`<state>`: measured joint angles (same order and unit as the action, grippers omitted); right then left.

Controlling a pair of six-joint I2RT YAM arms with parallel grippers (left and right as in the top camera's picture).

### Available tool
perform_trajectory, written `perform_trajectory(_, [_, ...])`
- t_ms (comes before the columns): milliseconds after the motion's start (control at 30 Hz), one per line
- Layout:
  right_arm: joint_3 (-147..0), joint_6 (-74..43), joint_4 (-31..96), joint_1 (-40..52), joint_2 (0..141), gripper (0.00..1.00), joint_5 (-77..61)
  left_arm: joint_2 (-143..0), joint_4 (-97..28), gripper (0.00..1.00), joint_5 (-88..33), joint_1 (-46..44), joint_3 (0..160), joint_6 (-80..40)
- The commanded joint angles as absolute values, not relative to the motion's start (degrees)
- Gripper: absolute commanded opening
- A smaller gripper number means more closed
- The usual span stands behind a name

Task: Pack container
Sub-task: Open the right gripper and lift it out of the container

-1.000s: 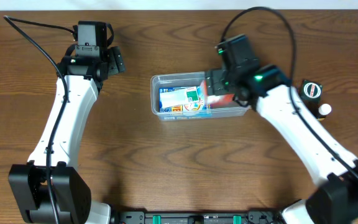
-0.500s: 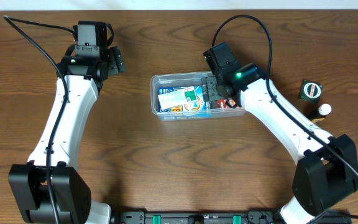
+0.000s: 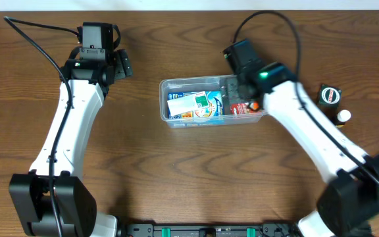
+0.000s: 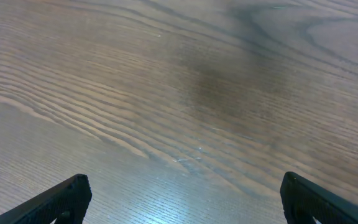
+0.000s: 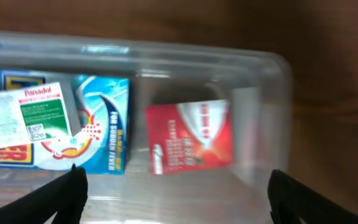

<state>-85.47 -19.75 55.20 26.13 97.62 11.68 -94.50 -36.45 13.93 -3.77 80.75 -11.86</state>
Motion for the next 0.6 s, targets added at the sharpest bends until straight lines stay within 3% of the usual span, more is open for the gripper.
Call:
perform_trajectory(0, [-87.4, -19.2, 57.7, 23.6, 92.5, 0.87, 10.8, -93.2, -36.6, 0.98, 14.6, -3.6, 80.9, -12.4])
perform_trajectory(33, [-87.4, -19.2, 58.5, 23.2, 92.0, 0.83, 10.2, -93.2, -36.7, 0.98, 14.6, -3.6, 80.9, -12.4])
perform_trajectory(100, [-87.3, -19.1, 59.2, 22.8, 91.7, 0.63, 8.1, -93.2, -36.7, 0.98, 14.6, -3.6, 80.9, -12.4])
perform_trajectory(167, [-87.2, -18.5, 59.0, 22.9, 92.1, 0.14, 6.6, -93.2, -36.7, 0.98, 14.6, -3.6, 80.9, -12.4])
perform_trajectory(200, [-87.1, -18.4, 58.9, 23.0, 92.5, 0.01, 6.6, -93.2, -36.6, 0.98, 14.6, -3.6, 80.9, -12.4])
perform_trajectory(567, [-86.9, -19.3, 57.8, 23.4, 103.3, 0.01, 6.4, -93.2, -36.6, 0.98, 14.6, -3.6, 80.9, -12.4])
